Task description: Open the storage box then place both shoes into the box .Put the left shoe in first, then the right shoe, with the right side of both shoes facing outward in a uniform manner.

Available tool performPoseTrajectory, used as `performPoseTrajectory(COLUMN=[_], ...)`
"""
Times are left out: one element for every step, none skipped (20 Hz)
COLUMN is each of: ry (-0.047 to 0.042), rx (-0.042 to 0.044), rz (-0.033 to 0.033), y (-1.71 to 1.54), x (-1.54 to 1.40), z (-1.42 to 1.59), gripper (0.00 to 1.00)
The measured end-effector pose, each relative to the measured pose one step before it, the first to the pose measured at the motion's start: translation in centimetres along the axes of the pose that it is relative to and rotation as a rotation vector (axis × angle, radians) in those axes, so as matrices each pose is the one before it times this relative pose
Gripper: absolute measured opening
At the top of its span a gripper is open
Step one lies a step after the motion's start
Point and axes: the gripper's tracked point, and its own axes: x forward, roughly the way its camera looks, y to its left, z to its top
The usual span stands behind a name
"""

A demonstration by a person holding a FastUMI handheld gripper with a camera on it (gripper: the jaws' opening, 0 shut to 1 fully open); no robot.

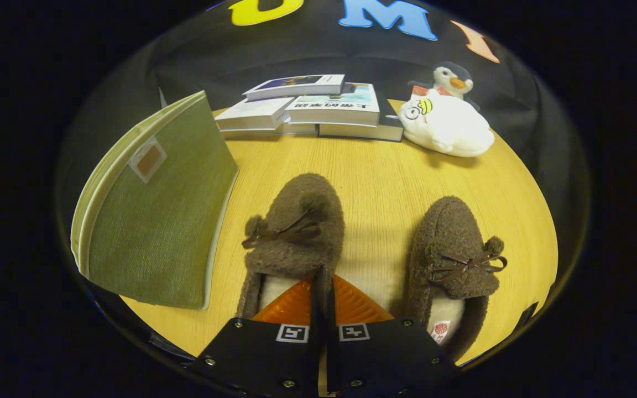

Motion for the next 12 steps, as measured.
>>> performPoseTrajectory(ry=[0.00046, 0.00310, -0.01195, -0.03263, 0.01378, -0.00080, 0.00381, -0.00413, -0.00981, -0.00584, -0.00850, -0.00808], rx=[0.01989, 0.01504, 0.02182, 0.03899, 0.00439, 0.00968, 0.00330, 0.00698, 0.01366, 0.01203, 0.01182, 0.00694], rz=[0.01009, 0.01679, 0.00815, -0.00932, 0.00449, 0.00915, 0.00730, 0.00656, 0.00715, 0.00922, 0.01177, 0.01153], y=[0.133, 0.146, -0.045, -0.147, 0.041, 0.314, 0.206, 0.245, 0.373, 0.439, 0.533, 0.588], x=[-0.360, -0.191, -0.380, -0.592, 0.161, -0.397, -0.498, -0.530, -0.510, -0.517, -0.534, -0.570], z=[0.036, 0.173, 0.445, 0.833, 0.040, 0.266, 0.197, 0.350, 0.542, 0.477, 0.646, 0.582], gripper=[0.06, 0.06, 0.06, 0.03, 0.00, 0.00, 0.00, 0.00, 0.00, 0.00, 0.00, 0.00])
